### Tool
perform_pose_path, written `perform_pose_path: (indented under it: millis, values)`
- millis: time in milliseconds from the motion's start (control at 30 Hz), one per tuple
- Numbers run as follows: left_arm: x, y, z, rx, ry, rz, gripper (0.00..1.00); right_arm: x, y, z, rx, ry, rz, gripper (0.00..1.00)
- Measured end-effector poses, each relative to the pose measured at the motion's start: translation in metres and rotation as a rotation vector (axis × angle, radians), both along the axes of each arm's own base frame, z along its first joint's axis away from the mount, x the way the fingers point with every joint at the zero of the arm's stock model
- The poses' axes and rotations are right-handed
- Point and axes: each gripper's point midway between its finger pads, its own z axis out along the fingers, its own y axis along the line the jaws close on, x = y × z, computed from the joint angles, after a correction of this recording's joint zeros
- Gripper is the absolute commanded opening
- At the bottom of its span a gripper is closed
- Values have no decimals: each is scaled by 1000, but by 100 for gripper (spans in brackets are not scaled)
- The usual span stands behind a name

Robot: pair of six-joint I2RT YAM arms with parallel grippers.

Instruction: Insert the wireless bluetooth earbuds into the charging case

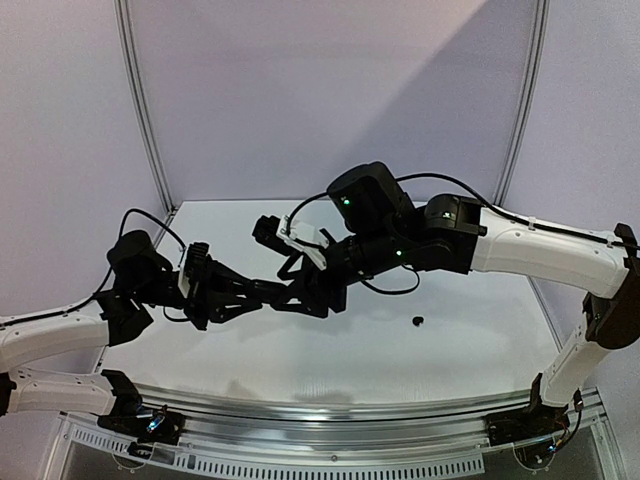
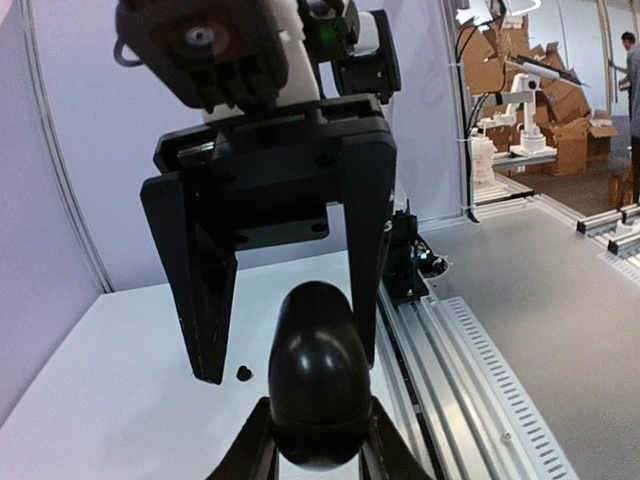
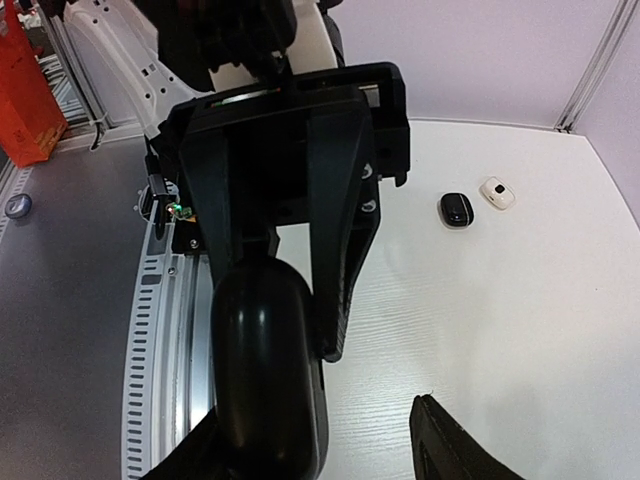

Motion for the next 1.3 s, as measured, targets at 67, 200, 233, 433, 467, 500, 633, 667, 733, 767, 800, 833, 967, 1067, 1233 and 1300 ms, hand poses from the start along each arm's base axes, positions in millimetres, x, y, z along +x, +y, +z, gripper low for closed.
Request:
perform_pose_path:
  millis: [67,200,233,433,467,500,633,667,733,767,800,833,967,1067,1233,1300]
  values:
    - [0,0,-2,9,-48,2,0,0,0,0,-2,1,-2,58]
    - [1,-1,-5,26,-147,15,0,0,-1,-1,-5,5,-6,58]
    - [2,-1,-6,31,-176,19,0,0,-1,-1,-5,7,-7,58]
    - [0,-1,-15,60,-265,16,0,6,1,8,19,5,-27,58]
    - [-1,-1,-17,65,-273,13,0,8,1,10,25,4,-31,58]
    - [0,-1,-17,66,-285,14,0,10,0,11,29,4,-36,58]
    - [0,-1,-18,69,-318,20,0,9,1,10,27,12,-32,58]
    - [0,0,-18,69,-321,20,0,9,1,9,27,14,-31,58]
    - [0,0,-18,72,-321,21,0,9,2,8,24,17,-29,58]
    - [0,0,-19,75,-317,21,0,9,2,7,24,19,-29,59]
    - [0,0,-19,76,-311,20,0,9,2,7,23,21,-29,59]
    - [0,0,-19,76,-296,19,0,9,2,7,23,24,-30,59]
    - [-2,-1,-17,71,-161,1,0,10,1,7,28,45,-31,59]
    - [-2,-1,-16,64,-36,-16,0,10,1,7,33,64,-21,60]
    - [-7,0,-14,56,97,-46,0,6,2,5,37,103,0,61]
    - [-8,0,-12,54,123,-55,0,3,3,5,39,120,14,62]
